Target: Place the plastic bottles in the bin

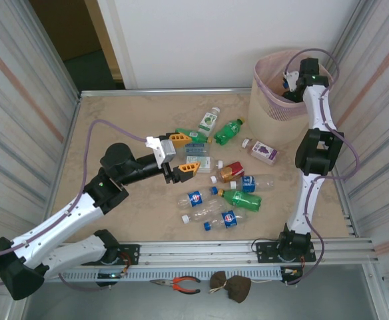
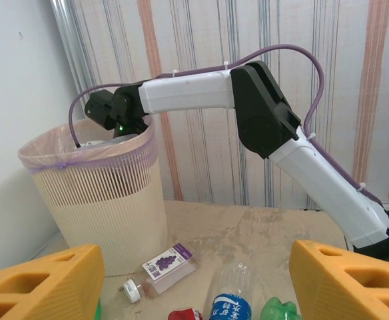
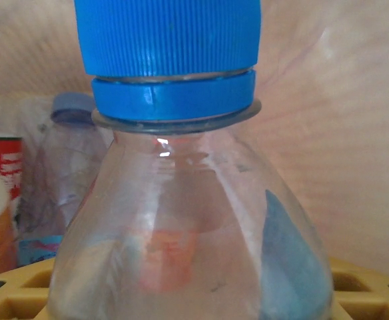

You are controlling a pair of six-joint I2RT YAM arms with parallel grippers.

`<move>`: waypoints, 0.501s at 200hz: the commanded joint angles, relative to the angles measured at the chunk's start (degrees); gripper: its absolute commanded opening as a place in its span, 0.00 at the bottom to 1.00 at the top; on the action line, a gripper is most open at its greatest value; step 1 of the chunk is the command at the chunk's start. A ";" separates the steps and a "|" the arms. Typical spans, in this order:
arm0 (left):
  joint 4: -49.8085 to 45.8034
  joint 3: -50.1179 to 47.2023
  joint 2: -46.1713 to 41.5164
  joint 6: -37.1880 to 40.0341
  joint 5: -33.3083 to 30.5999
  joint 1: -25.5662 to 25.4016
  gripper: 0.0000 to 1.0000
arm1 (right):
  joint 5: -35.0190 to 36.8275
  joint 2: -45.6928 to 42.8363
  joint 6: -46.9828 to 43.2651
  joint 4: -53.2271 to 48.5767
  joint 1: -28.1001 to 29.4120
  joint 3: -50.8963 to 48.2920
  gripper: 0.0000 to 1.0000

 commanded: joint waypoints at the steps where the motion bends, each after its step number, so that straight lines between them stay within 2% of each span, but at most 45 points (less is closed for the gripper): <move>1: 0.72 -0.88 -0.75 -0.08 -0.46 -0.07 0.74 | 0.22 2.12 1.43 -1.06 -0.49 -1.10 0.58; 25: 1.01 -0.88 -0.88 0.00 -0.65 0.02 0.74 | 0.47 3.40 2.07 -2.15 -0.45 -0.77 0.62; 71: 0.43 -0.31 -0.79 -0.03 0.05 0.37 0.74 | 1.60 2.92 2.75 -2.50 -0.41 0.25 0.75; 100: -0.17 0.00 -0.87 0.09 0.36 0.36 0.74 | 1.73 1.22 3.13 -2.92 -0.36 1.10 0.80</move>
